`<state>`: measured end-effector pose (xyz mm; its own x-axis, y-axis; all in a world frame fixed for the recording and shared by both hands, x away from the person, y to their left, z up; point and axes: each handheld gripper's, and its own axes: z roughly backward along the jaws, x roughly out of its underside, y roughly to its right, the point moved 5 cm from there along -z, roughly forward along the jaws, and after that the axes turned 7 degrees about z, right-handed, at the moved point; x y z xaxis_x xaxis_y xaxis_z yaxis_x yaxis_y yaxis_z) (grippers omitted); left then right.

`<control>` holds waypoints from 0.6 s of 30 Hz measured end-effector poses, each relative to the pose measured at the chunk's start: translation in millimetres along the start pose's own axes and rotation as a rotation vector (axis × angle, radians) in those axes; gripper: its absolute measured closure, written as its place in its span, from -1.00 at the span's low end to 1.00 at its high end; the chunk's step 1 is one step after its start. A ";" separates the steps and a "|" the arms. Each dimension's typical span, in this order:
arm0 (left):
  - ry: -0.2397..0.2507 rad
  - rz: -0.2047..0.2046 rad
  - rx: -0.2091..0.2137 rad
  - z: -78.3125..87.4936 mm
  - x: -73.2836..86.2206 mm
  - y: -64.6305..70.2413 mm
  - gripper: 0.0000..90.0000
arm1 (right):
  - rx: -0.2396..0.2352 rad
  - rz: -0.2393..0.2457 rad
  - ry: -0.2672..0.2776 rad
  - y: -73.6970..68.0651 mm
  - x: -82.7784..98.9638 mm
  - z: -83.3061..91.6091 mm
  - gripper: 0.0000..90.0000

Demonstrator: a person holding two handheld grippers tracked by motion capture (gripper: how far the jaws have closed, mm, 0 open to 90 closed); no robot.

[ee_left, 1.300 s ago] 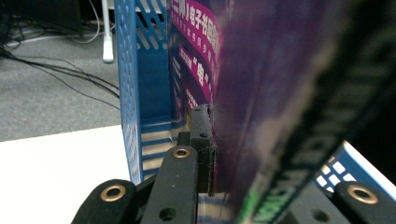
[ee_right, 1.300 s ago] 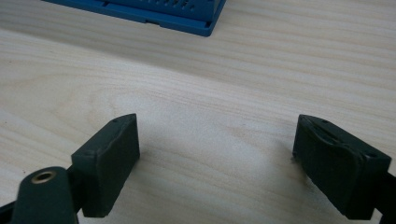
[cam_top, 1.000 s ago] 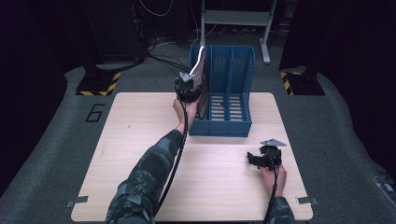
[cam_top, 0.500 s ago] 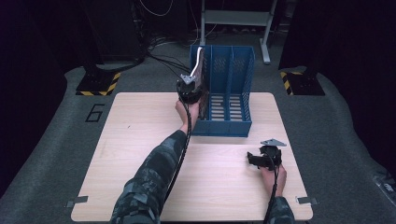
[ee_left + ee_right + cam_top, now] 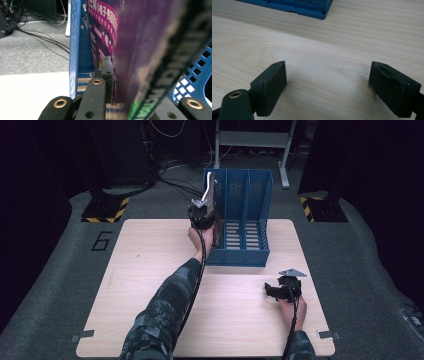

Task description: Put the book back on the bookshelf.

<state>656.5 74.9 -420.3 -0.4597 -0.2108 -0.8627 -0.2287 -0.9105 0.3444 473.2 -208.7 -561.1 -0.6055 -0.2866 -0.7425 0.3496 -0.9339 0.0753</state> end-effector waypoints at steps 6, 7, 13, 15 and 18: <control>-0.011 0.016 0.001 -0.3 -1.8 1.1 0.85 | 0.001 0.000 -0.001 0.0 0.0 0.0 -0.68; -0.013 0.045 0.006 -0.2 -2.9 0.7 0.84 | 0.000 0.000 0.000 0.0 0.0 0.0 -0.68; -0.008 0.044 0.018 3.9 -6.6 2.8 0.71 | 0.000 -0.001 0.000 -0.1 0.0 0.0 -0.68; -0.010 0.036 0.014 4.8 -7.4 3.0 0.64 | 0.000 0.000 0.000 0.0 0.1 0.0 -0.68; -0.038 0.025 0.034 7.8 -8.3 3.2 0.43 | 0.000 0.001 0.001 0.1 0.1 0.0 -0.68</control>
<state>652.9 76.4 -409.2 -0.4976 -0.2189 -0.8394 -0.2455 -0.8926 0.3783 473.2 -208.8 -561.1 -0.6049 -0.2870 -0.7428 0.3501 -0.9336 0.0756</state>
